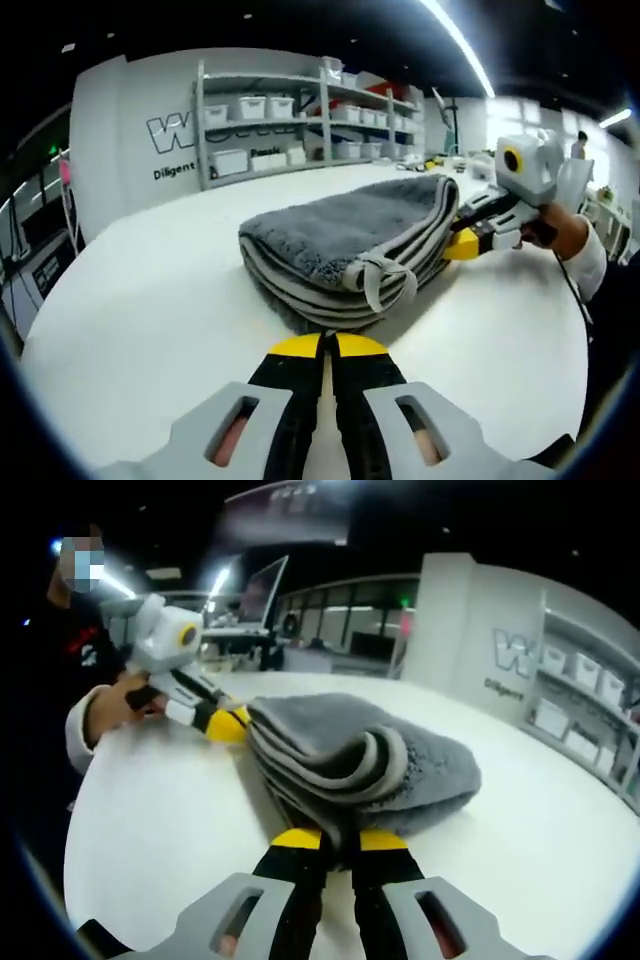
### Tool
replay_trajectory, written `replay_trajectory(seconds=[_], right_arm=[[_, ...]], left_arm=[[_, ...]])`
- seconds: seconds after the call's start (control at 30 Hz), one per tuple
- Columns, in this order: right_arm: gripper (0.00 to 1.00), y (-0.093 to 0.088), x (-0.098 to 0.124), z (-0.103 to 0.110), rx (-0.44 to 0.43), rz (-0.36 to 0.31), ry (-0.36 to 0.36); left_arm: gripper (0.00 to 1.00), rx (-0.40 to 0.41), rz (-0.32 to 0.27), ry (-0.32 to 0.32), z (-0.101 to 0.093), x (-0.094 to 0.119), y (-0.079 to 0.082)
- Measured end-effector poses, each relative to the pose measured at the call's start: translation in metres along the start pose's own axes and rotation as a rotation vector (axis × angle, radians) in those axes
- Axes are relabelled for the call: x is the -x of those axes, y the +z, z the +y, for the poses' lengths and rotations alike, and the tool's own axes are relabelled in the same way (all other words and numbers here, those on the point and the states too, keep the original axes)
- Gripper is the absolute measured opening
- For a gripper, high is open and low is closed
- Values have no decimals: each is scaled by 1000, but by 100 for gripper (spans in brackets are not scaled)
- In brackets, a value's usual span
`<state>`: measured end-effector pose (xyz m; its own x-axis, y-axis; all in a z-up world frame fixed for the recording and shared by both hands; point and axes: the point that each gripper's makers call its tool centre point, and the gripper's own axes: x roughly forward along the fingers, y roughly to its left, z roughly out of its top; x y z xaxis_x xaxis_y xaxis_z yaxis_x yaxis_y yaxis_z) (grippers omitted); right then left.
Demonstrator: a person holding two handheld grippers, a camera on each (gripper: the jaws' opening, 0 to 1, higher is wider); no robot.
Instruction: Open the folded towel by lifting each exposed corner and separating the folded layers until the towel lies flat within the target outline without major curled edges
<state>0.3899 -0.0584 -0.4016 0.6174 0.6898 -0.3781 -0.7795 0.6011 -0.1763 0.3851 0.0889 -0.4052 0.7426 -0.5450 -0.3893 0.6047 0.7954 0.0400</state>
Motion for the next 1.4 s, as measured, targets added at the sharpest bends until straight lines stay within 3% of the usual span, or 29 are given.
replay_trajectory(seconds=[0.6, 0.87, 1.2, 1.3, 1.4], right_arm=[[4, -6, 13, 14, 42, -19, 7], [3, -8, 18, 13, 39, -34, -7], [3, -10, 27, 14, 14, -65, -32], [2, 1, 33, 15, 54, -112, -59], [1, 2, 35, 18, 32, -108, -63]], left_arm=[[2, 40, -36, -6, -22, 8, 1], [2, -15, -45, 10, -28, 9, 1], [2, 48, -67, -42, -34, 15, 2], [2, 50, -76, -46, -36, 17, 3], [2, 67, -89, -52, -36, 20, 5]])
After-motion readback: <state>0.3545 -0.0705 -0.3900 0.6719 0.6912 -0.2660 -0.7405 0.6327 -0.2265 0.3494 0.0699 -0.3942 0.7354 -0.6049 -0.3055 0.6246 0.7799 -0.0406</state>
